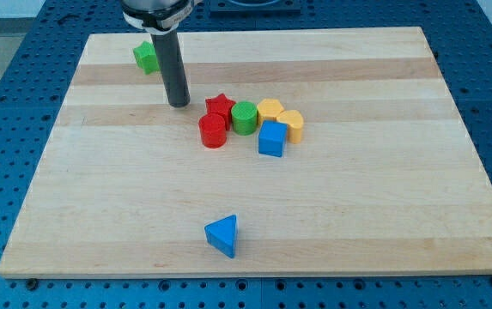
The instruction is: Move the green star slightly down
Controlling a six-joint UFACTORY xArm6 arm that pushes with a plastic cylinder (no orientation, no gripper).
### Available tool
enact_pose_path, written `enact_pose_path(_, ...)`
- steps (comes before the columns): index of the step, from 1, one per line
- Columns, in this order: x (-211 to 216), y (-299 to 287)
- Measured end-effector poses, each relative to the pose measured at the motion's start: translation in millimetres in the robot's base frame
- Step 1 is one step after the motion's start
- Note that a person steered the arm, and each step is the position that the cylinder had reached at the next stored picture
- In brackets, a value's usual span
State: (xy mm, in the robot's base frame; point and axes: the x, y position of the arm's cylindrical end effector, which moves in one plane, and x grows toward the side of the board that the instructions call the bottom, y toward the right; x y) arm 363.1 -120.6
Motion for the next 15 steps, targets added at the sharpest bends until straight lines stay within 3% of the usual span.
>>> enact_pose_path(1,3.4,-12.0)
enact_pose_path(3,-16.7,-154.9)
enact_pose_path(4,-37.5,-182.5)
enact_pose_path(5,-39.9,-184.5)
enact_pose_path(7,-141.8,-184.1)
enact_pose_path(8,-171.9,-154.8)
enact_pose_path(10,-152.5,-82.2)
enact_pose_path(13,-50.3,-55.2)
enact_pose_path(15,-61.4,-73.7)
